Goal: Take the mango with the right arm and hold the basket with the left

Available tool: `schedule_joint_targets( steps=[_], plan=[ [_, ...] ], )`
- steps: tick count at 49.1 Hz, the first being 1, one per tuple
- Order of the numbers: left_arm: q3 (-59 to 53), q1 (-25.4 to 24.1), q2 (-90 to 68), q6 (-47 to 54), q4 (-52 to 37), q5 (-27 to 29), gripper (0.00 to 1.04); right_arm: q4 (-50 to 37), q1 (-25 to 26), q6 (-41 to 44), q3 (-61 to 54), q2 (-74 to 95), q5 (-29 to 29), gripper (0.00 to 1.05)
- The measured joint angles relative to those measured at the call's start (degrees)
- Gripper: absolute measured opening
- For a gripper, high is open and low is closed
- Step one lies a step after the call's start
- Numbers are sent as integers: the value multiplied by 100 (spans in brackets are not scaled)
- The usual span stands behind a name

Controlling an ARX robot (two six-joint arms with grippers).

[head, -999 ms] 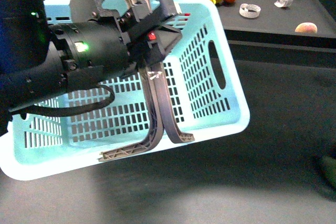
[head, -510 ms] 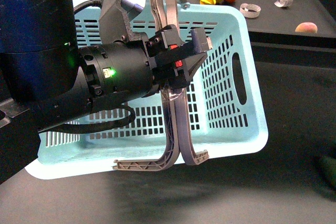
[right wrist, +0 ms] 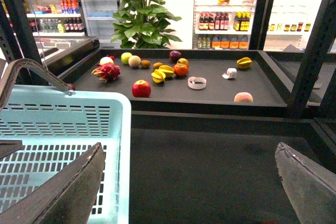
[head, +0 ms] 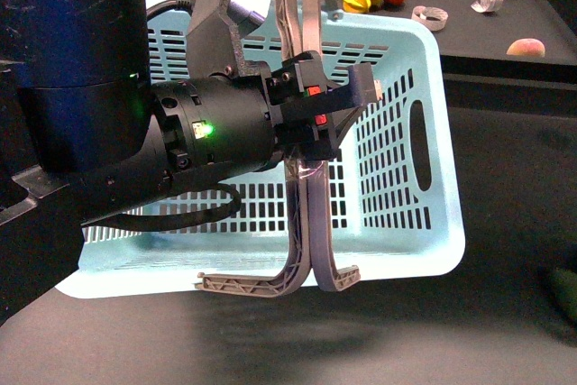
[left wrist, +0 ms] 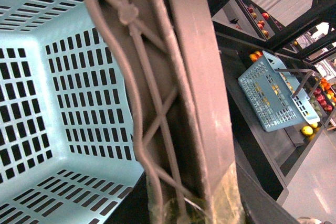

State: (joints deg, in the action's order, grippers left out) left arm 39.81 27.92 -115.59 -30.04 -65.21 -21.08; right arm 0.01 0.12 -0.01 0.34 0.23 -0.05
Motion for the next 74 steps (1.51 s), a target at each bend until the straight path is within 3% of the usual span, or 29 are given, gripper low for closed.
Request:
schedule_joint_targets(
  steps=[47,49,53,55,61,74],
  plan=[
    [0,-4,11,46,4,42,17,0,0,0,0,0,0,97],
    [0,-4,11,46,4,46,17,50,-44,-35,9,33,149,97],
    [0,-4,11,48,4,42,17,868,-354,-420,367,756,1749,97],
    [0,-4,22,42,4,42,17,831,-184,-522,400,1193,2028,97],
    [0,-4,22,44,4,37,17,-9,769,-619,459,2437,1209,97],
    [0,-7,33,46,4,33,17,-2203,1926,-404,616,5582,35,97]
  ],
)
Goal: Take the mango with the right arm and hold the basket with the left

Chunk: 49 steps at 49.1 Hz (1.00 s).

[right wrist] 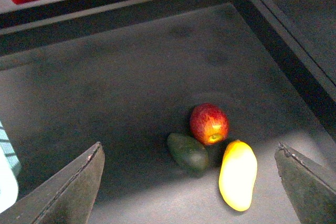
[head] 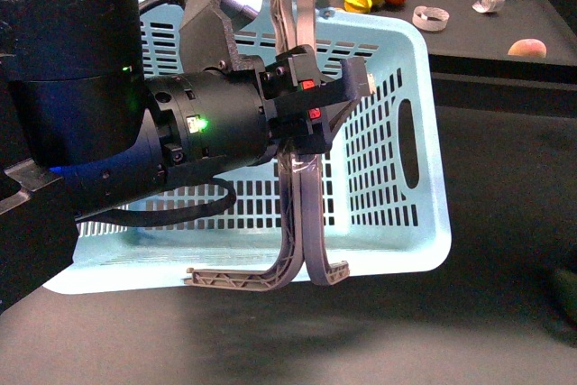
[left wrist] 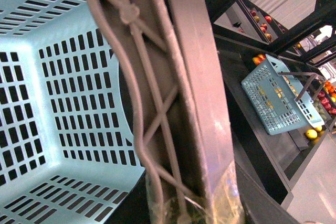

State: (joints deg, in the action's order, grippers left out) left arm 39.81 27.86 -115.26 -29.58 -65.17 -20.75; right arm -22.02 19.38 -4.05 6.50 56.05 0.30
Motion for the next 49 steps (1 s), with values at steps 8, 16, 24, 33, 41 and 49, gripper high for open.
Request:
schedule_joint_targets(
  steps=[8,16,24,33,41,49],
  plan=[
    [0,0,0,4,0,15,17,-1252,398,223,289,2151,-308,97],
    [0,2,0,2,0,4,17,-2288,767,437,623,4041,-271,97],
    [0,2,0,2,0,2,17,-2927,1121,625,1019,5584,-234,97],
    [0,2,0,2,0,11,17,-3117,1478,791,1591,7154,-175,97],
    [0,2,0,2,0,11,17,-3104,1606,892,1961,7868,-120,97],
    [0,2,0,2,0,7,17,-3040,1611,1008,2277,8290,-74,97]
  ],
)
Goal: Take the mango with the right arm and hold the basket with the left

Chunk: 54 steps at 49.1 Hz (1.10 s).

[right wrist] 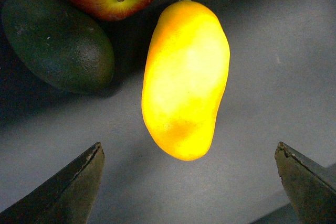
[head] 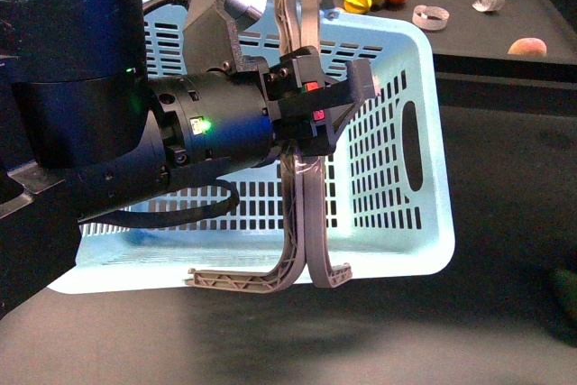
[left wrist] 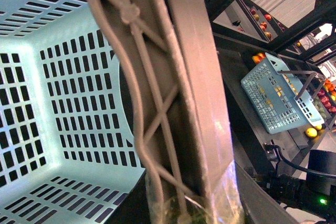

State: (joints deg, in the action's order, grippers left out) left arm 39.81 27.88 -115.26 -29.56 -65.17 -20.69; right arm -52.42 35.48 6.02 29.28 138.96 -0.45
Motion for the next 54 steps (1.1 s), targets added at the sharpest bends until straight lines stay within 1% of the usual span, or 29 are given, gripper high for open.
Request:
schedule_joint_targets(
  steps=[21,54],
  plan=[
    [0,0,0,0,0,2,17,284,98,81,870,750,251,97],
    [0,0,0,0,0,0,17,496,9,-136,1797,1475,393,97]
  ],
)
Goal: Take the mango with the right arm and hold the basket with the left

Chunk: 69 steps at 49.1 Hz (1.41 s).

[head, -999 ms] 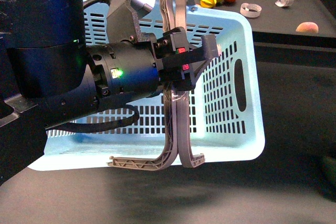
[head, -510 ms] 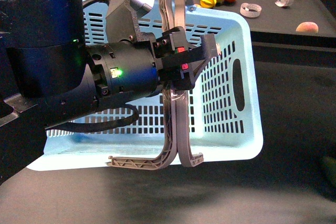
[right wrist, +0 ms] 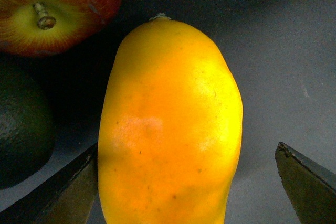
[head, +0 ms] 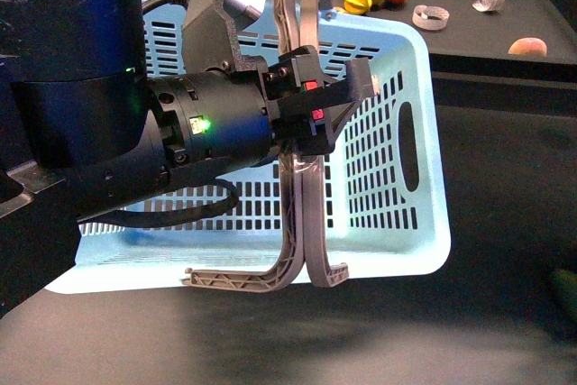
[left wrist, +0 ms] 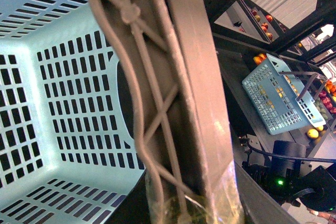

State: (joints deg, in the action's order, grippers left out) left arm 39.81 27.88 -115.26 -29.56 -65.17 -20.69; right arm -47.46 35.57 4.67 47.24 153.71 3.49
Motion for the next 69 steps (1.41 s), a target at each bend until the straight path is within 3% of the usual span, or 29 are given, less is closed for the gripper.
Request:
schedule_joint_targets(
  steps=[17,31,40,54,69],
  plan=[
    [0,0,0,0,0,0,17,46,-9,-44,310,256,168,96],
    [0,0,0,0,0,0,17,-15,26,-70,313,315,138,62],
    [0,0,0,0,0,0,17,-35,42,-118,92,155,-74,59],
    [0,0,0,2,0,0,17,162,-216,-315,-739,-1228,-1091,58],
    [0,0,0,0,0,0,17,721,-1049,-649,-1703,-3480,-2068,58]
  ],
)
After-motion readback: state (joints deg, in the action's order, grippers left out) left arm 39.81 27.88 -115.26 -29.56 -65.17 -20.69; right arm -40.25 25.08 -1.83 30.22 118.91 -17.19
